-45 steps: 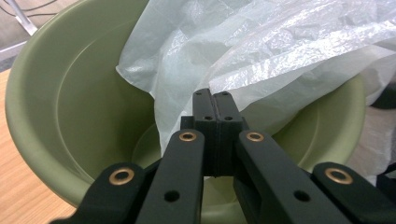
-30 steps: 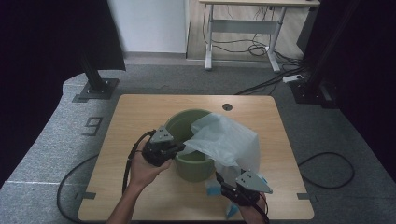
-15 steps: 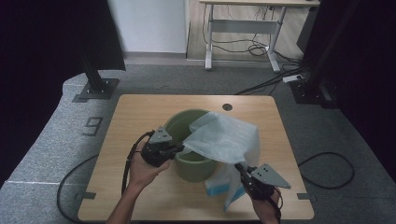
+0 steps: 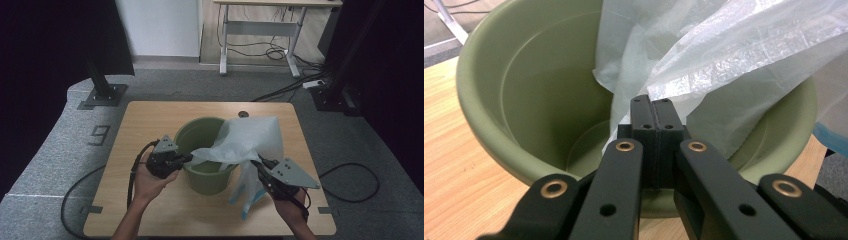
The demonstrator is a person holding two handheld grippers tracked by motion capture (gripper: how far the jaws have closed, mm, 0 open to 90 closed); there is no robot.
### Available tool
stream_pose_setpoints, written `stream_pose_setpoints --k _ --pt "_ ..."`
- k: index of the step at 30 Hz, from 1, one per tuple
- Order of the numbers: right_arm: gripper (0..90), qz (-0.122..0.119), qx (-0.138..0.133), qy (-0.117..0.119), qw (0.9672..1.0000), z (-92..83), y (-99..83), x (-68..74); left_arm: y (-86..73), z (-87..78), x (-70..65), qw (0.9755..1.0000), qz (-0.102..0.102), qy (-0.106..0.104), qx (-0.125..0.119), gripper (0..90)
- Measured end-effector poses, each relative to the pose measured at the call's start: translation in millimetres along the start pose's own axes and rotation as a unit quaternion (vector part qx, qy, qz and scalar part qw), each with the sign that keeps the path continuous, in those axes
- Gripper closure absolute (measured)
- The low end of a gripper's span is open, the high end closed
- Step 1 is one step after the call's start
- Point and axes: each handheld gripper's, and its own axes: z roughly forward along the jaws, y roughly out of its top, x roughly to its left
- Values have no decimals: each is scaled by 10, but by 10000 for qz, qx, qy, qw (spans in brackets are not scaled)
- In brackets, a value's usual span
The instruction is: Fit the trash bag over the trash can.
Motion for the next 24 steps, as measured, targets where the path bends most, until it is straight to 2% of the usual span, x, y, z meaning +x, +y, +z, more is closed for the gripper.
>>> stream_pose_setpoints --k 1,4,8,12,14,15,17,19,24 --pt "887 -5 29 35 10000 28 15 5 1 -6 1 10000 6 10 -56 867" --pt "887 -31 143 115 9998 120 22 21 11 -33 -12 9997 127 -5 -226 680" --pt "887 -5 268 191 9995 214 2 39 36 -108 -84 9972 348 197 -634 485" --pt "887 52 280 240 9993 263 5 48 80 -116 -157 9964 468 70 -703 418" --pt "887 54 294 252 9992 277 5 58 101 -87 -195 9963 557 36 -651 434" --pt "887 65 303 257 9992 280 2 62 109 -72 -213 9963 590 4 -629 469" --pt "887 58 300 260 9992 281 -7 61 125 -37 -232 9965 618 -74 -553 579" --pt "887 72 300 252 9992 271 -20 52 139 5 -234 9971 550 -202 -477 696" --pt "887 107 298 223 9992 236 -35 10 171 101 -248 9985 439 -92 -310 885"
